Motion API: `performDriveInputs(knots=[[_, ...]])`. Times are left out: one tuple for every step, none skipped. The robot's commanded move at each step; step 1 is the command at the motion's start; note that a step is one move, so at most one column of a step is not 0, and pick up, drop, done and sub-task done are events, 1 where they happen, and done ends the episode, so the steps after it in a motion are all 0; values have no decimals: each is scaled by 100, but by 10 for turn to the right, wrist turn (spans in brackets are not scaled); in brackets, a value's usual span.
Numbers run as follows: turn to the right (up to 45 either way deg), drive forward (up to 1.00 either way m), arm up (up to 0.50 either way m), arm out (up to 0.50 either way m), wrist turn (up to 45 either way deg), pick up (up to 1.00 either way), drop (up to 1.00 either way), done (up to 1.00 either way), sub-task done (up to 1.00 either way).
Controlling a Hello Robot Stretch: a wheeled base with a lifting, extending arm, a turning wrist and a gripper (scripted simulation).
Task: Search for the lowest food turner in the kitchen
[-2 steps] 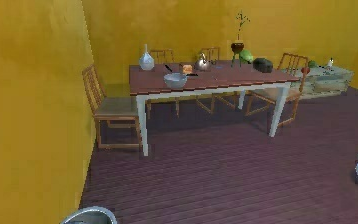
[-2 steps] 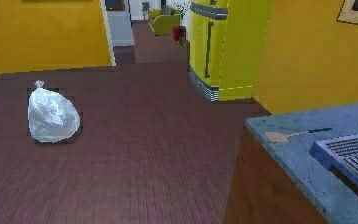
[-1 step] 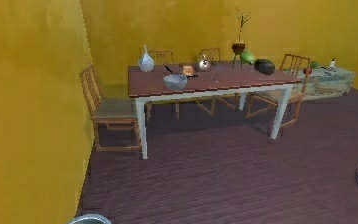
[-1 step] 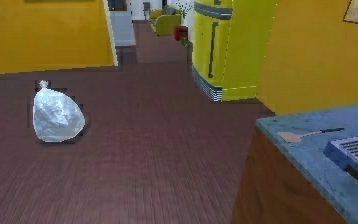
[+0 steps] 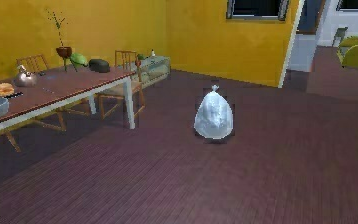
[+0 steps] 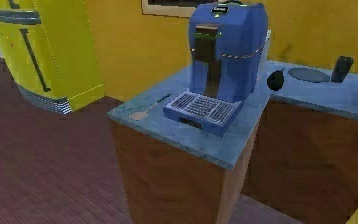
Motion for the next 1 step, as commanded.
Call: performDriveInputs(knots=[[300, 0, 0, 0, 0, 0, 0, 0, 0]])
